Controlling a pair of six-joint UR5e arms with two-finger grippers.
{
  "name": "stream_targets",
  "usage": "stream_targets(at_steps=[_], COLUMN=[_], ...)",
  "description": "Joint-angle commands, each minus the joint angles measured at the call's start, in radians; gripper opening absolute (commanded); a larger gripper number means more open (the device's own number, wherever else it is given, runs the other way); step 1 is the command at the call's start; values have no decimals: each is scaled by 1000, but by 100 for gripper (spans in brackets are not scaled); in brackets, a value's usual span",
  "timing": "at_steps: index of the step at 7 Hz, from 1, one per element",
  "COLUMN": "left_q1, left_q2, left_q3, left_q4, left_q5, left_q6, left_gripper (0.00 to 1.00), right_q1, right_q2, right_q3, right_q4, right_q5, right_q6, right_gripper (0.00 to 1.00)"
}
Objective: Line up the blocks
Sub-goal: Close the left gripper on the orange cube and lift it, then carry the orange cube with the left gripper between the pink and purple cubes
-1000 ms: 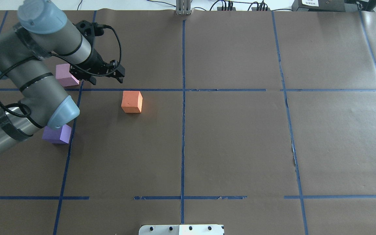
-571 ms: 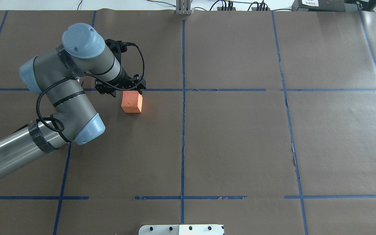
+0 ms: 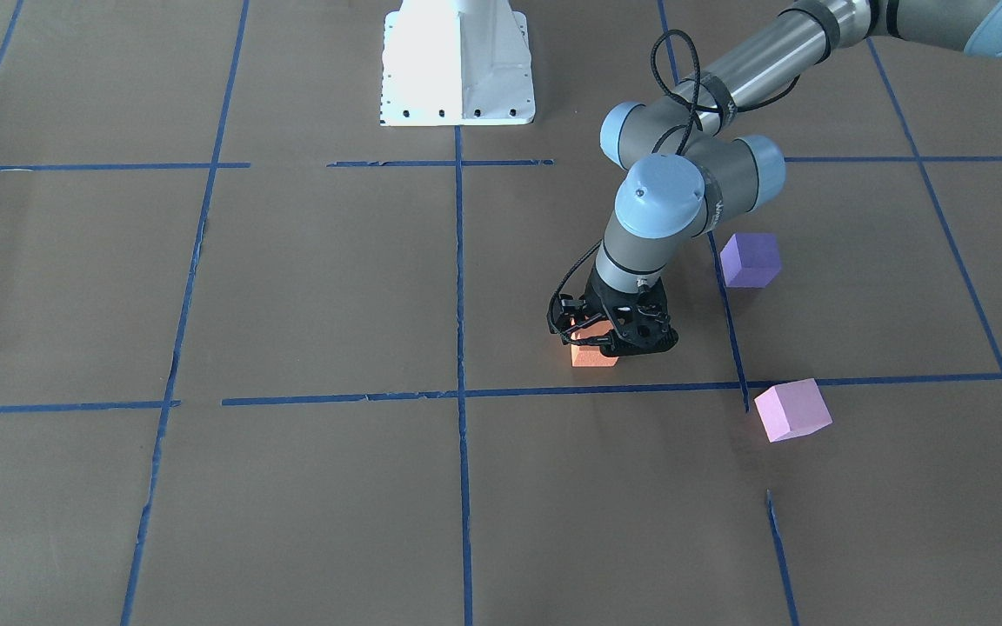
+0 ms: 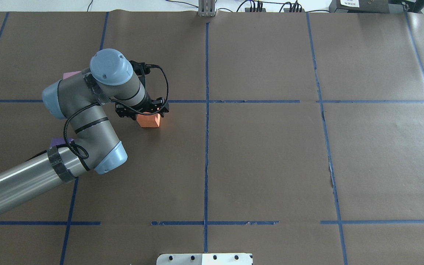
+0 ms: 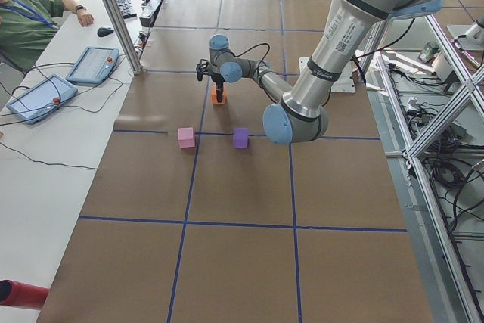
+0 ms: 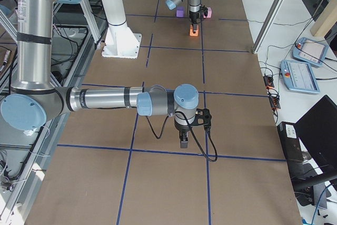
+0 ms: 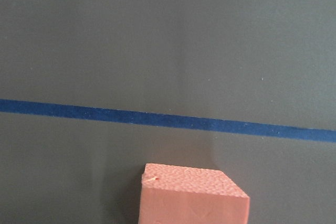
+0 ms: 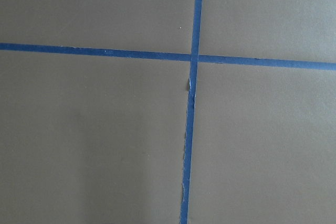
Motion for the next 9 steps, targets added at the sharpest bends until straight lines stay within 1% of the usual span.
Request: stream_targets(at_steps=[1, 2, 3, 4, 5, 6, 7, 8, 9], left_q1=[18, 15, -15, -67, -115, -170, -204, -209, -209], left_q2=[0, 0, 4, 37, 130, 227, 308, 359, 376], left_q3=[23, 20, 7, -49, -130, -190, -215, -214, -201], left_q4=[-33, -31, -27, -18, -15, -15, -18, -28, -34], left_q5=[6, 1, -8, -10, -54, -100, -103, -105, -105], left_q6=[-4, 3, 5, 38, 124, 203, 286, 330, 342], left_gripper=[65, 10, 6, 6, 6, 8, 11, 11, 13], right_q1=[0, 0, 0, 0, 0, 0, 0, 0, 0], right_q2=[0, 0, 0, 0, 0, 0, 0, 0, 0], right_q3=[1, 1, 1, 1, 1, 1, -1, 1, -1], right_q4=[0, 0, 0, 0, 0, 0, 0, 0, 0], right_q5=[0, 0, 0, 0, 0, 0, 0, 0, 0], right_q6=[0, 0, 0, 0, 0, 0, 0, 0, 0], right_gripper=[100, 100, 100, 100, 100, 100, 100, 100, 100])
